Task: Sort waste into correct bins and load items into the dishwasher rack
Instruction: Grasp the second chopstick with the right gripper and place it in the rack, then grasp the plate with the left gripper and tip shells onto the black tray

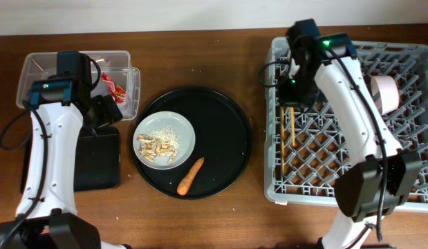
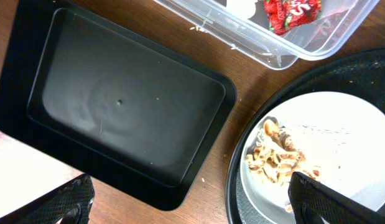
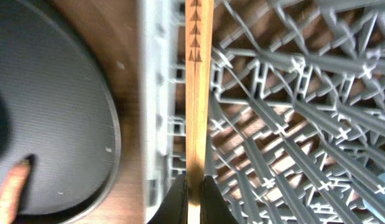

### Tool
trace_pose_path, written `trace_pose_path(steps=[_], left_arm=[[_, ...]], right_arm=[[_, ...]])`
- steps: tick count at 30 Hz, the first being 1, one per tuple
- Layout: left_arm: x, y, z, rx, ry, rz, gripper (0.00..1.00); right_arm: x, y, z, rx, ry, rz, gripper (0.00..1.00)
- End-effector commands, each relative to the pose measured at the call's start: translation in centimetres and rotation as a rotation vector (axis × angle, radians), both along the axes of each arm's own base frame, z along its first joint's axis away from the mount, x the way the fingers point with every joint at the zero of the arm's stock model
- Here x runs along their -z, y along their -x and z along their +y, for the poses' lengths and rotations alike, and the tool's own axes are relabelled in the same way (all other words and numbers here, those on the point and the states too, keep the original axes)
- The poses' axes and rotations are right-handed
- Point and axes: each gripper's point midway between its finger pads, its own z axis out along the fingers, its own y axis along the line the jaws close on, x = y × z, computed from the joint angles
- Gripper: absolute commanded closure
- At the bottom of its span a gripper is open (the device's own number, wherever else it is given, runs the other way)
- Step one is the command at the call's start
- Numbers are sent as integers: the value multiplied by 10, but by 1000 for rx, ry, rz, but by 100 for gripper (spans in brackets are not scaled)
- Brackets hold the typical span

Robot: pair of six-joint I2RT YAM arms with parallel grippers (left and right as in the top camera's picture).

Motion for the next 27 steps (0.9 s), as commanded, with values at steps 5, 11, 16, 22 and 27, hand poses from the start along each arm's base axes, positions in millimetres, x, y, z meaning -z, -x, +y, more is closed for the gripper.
trace_pose_path(steps=[5,11,16,22,27], left_arm=[[-7,0,-3,-2,22,-27,1],[-7,-9,-18,28,80,-59,1],[-6,-36,-80,203,83,-126,1],[51,-49,-177,442,90,-28,1],[116,-31,-229,564,92,136,1]], right_arm=[[50,14,17,-19,-102,84,95],[44,11,6,4,-86,61,63],[-33,13,-69,107,-88,-173,61],[-48,56,-106,177,-73,-117,51],[-17,89,-100,188,-86,38,51]])
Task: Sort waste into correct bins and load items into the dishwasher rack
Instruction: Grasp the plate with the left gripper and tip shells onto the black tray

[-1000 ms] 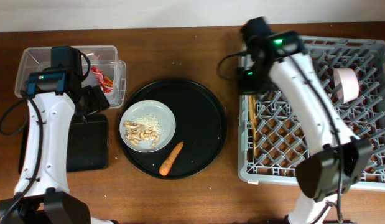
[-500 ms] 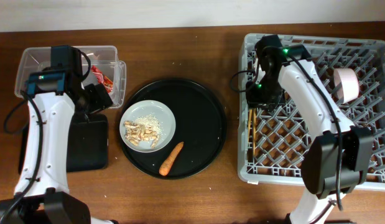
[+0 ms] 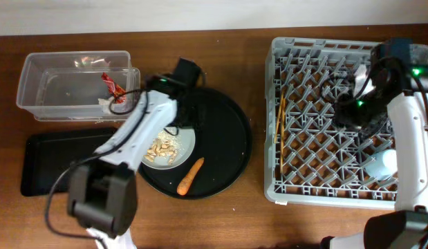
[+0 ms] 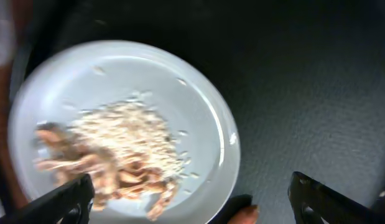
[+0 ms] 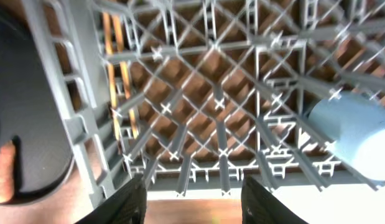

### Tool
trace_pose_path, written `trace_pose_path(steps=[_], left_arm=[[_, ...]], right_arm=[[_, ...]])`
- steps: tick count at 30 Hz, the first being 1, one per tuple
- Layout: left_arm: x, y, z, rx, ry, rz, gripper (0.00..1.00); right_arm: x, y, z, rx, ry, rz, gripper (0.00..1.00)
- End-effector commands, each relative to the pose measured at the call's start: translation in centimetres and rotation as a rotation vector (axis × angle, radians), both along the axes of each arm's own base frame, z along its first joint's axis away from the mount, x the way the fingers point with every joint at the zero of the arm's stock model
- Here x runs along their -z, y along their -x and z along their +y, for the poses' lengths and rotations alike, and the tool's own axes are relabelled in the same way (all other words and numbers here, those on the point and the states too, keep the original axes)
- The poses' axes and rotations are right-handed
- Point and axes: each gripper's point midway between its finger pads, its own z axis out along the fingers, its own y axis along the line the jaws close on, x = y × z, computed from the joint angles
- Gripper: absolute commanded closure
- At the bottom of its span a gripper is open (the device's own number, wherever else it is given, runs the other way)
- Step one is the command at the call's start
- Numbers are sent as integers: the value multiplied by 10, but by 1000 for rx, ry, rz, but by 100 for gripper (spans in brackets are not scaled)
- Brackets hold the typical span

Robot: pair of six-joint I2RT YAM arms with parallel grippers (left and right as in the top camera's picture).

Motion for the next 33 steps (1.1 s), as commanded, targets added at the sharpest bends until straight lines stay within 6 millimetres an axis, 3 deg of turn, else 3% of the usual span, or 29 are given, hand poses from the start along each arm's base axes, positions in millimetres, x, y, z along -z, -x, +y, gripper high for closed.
trace_pose_path(steps=[1,4,6,11,17,23,28,33], left_arm=[[35,11,-25,61,-17,80,1],[51,17,-31,78,-35,116,1],[52,15,-33,81,-32,109,9],[63,15,-34,77,-35,117,17],[96,27,-33,78,-59,207,22],[100,34,-29,77,-80,242,71],[100,37,-23,75,-105,252,99],[90,35,-11,74,-180,250,99]], right_arm=[[24,24,3,-3,-14,95,51],[40,43,7,-2,-20,108,51],[47,52,9,-2,-19,102,51],[50,53,9,-2,-20,98,51],[50,52,10,-3,-22,93,51],[50,52,9,-3,-21,93,51],[50,52,9,-3,-21,91,51],[50,52,9,-3,-21,91,51]])
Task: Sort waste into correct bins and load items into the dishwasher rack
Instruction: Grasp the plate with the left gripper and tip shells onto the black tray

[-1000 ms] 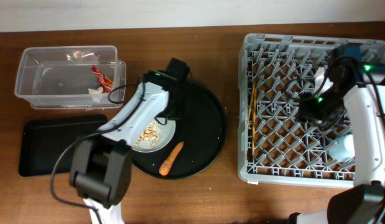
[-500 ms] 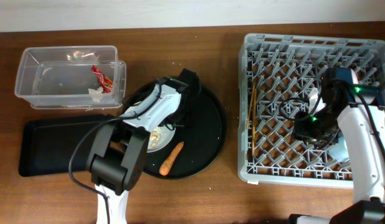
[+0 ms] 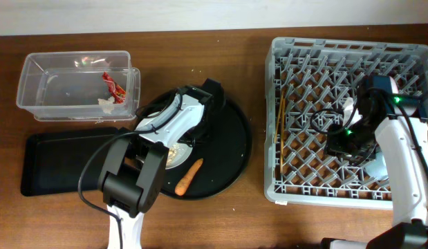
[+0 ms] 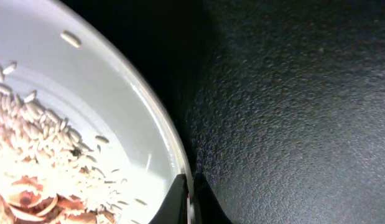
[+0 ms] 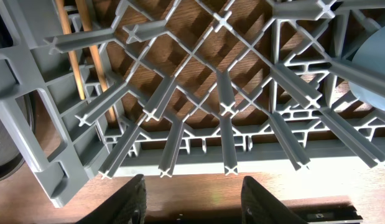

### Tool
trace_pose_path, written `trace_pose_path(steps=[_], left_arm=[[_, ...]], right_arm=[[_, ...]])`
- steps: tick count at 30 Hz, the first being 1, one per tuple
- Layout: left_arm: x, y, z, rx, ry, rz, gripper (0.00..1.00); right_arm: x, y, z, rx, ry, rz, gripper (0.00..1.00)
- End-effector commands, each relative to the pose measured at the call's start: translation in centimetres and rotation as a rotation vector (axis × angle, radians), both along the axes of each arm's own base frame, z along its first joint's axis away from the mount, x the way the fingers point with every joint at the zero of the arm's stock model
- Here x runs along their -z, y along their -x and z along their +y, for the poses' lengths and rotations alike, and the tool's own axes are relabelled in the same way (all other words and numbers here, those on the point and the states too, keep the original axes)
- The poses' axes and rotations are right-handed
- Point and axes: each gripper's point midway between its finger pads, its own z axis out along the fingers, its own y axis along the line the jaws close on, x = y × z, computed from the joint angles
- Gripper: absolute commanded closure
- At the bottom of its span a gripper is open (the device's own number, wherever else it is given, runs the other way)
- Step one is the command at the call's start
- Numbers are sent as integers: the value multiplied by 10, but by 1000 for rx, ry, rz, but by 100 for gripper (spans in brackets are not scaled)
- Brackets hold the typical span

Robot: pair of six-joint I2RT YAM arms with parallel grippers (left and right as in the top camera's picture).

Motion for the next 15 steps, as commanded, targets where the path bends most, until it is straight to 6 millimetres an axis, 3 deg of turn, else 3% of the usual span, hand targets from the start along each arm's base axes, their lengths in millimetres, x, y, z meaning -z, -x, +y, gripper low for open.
trace_pose_path(steps=[1,4,9,13,14,15], left_arm=[[3,3,19,6,-104,44,99],[-31,-6,20,9,-133,34,100],[-58,-11,23,-25,-148,24,100],[-73,-7,52,-108,-169,48,100],[-92,-7,77,-174,-160,38,100],[-106,-7,90,-208,-149,18,100]], right_arm=[[-3,1,1,-3,-3,-14,51],[-3,1,1,-3,-3,-13,51],[-3,1,1,-2,-2,-13,51],[-2,1,-1,-3,5,-14,51],[-2,1,-2,-6,12,-13,51],[-2,2,-3,-5,17,-12,51]])
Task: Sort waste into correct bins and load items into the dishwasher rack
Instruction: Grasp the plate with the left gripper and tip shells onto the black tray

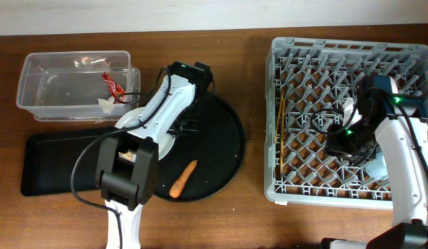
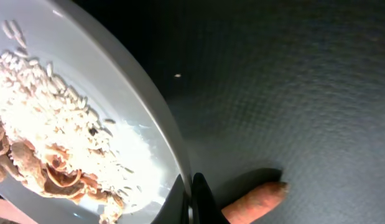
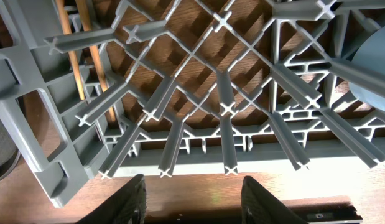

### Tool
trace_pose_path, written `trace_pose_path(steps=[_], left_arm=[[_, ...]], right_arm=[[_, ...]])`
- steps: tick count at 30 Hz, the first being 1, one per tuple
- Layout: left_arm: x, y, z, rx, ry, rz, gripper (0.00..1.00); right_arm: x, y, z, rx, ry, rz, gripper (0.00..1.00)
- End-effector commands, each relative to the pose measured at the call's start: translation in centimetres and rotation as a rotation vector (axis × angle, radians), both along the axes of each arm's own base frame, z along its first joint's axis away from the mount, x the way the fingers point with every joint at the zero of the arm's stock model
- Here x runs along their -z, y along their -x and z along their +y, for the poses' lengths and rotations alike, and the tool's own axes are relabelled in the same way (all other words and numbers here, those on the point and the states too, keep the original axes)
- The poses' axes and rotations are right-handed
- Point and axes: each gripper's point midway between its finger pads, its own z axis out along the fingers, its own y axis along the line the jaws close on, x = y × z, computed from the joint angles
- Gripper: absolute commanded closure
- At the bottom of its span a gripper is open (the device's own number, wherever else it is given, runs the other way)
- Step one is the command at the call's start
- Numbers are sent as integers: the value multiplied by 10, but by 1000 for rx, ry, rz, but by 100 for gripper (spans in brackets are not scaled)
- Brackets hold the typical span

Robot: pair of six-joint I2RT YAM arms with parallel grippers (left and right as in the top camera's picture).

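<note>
In the left wrist view, my left gripper (image 2: pixel 189 194) is shut on the rim of the white plate (image 2: pixel 86 118). The plate is tilted and carries rice and peanut shells. Below it lies the round black tray (image 2: pixel 292 93), with the tip of a carrot (image 2: pixel 257 198) beside my fingers. From overhead the carrot (image 1: pixel 182 178) lies on the tray's front part. My right gripper (image 3: pixel 195 205) hangs open over the front of the grey dishwasher rack (image 1: pixel 272 124), holding nothing. Two wooden chopsticks (image 1: pixel 281 117) lie in the rack's left side.
A clear plastic bin (image 1: pixel 79 83) with a red wrapper stands at the back left. A black rectangular tray (image 1: pixel 58 162) lies in front of it. A pale blue cup (image 3: pixel 372 62) sits in the rack at the right.
The left gripper, still shut on the plate's rim, has tilted the plate and shifted it left and back. The carrot and round tray lie slightly farther left. The right arm has not moved.
My left gripper was open over the rectangular tray while the right was shut on a chopstick at the rack's left side. Then the chopsticks lay in the rack and the left hovered open over the plate. It then shut on the rim, and now holds the plate tilted.
</note>
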Motion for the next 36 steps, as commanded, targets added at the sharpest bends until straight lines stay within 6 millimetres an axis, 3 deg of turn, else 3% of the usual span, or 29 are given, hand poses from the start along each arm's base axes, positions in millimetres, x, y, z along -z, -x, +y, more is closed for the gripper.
trace_pose_path(steps=[1,5,8,12,16,21,32,36], left_arm=[[-52,-9,44,-116,6,-113,100],[-78,-2,72,-169,-7,-171,100],[-84,5,91,-190,-1,-196,100],[-74,8,105,-177,114,-181,100],[-50,2,108,-139,387,-171,100],[-41,-3,109,-82,688,-223,100],[-89,-4,120,-81,1117,-410,100],[-102,-2,142,-163,1196,-480,100]], right_arm=[[-2,1,-3,-5,17,-12,51],[-2,2,-3,-5,20,-12,51],[-2,1,-3,-5,20,-12,51],[-2,2,-3,-5,20,-12,51],[-2,2,-3,-5,20,-12,51],[-2,2,-4,-5,23,-11,51],[-2,2,-4,-5,24,-11,51],[-2,2,-4,-5,24,-10,51]])
